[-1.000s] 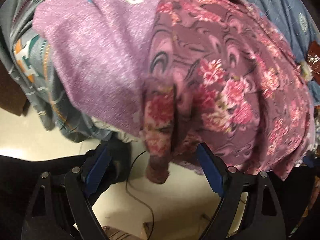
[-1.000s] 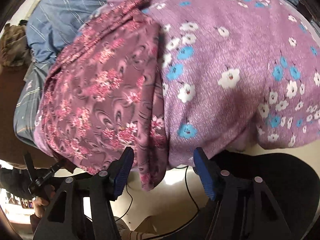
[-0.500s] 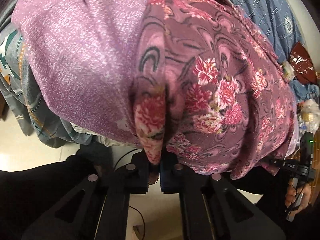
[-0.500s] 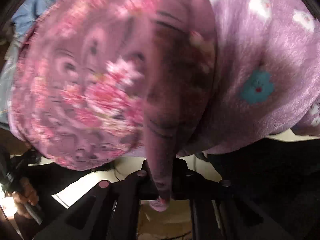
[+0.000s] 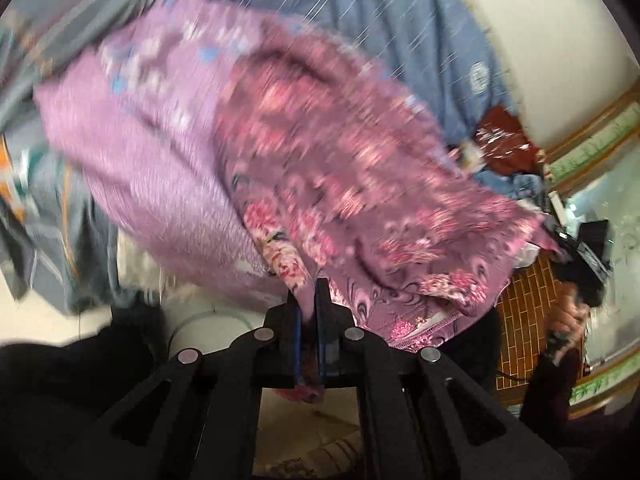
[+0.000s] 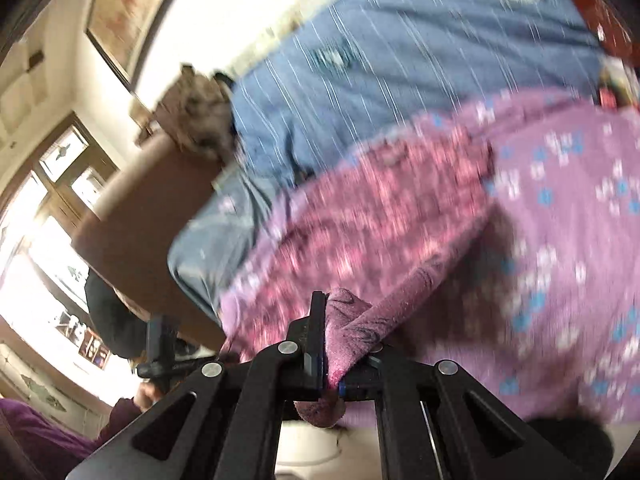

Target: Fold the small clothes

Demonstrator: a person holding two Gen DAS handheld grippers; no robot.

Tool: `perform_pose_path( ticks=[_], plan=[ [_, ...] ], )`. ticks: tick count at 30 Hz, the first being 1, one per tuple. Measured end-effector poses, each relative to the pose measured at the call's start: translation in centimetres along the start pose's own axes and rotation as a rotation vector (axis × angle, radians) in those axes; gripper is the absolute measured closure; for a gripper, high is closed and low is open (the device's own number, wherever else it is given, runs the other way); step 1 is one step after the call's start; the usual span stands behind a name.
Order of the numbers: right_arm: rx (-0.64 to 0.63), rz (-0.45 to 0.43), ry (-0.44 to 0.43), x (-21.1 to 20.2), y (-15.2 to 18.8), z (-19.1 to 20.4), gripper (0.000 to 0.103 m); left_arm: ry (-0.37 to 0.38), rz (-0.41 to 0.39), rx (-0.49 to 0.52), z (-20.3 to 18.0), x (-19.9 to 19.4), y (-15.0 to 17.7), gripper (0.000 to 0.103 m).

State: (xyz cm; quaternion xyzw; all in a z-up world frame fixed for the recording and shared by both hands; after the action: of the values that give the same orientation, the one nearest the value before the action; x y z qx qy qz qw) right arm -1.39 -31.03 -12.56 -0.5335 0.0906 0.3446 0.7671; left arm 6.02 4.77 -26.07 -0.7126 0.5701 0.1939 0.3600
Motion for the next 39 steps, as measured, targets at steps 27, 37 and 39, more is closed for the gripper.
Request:
perform_pose_path(
  ticks=[27, 37, 39],
  plan=[
    [0.105, -0.085, 0.071, 7.1, -10.7, -9.9, 0.100, 0.144, -0.072, -0.035, -6.4, -0.1, -18.2, 0.100],
    [0.215, -0.074, 0.240, 22.6, -19.6, -24.0, 0.100, 0.022, -0.155, -0.195, -3.2, 13.9, -37.0, 0.100],
    [0.247, -0.028, 0.307, 26.5, -19.3, -27.1, 0.099, -0.005, -0.155, -0.213, -1.8, 16.8, -38.5, 0.099]
  ],
)
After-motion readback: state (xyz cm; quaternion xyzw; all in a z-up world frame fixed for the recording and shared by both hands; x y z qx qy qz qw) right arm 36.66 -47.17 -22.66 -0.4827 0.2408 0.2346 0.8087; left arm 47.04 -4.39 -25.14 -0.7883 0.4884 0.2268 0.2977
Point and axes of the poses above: each gripper's, at about its wrist camera, not at the fingertips, and x roughly the way its jaws point, z to its left, y to its underside, the point moved 5 cm from there along x, roughly the way its jaws point, and after that the axes turned 12 degrees about -x, right-handed, at the moved point
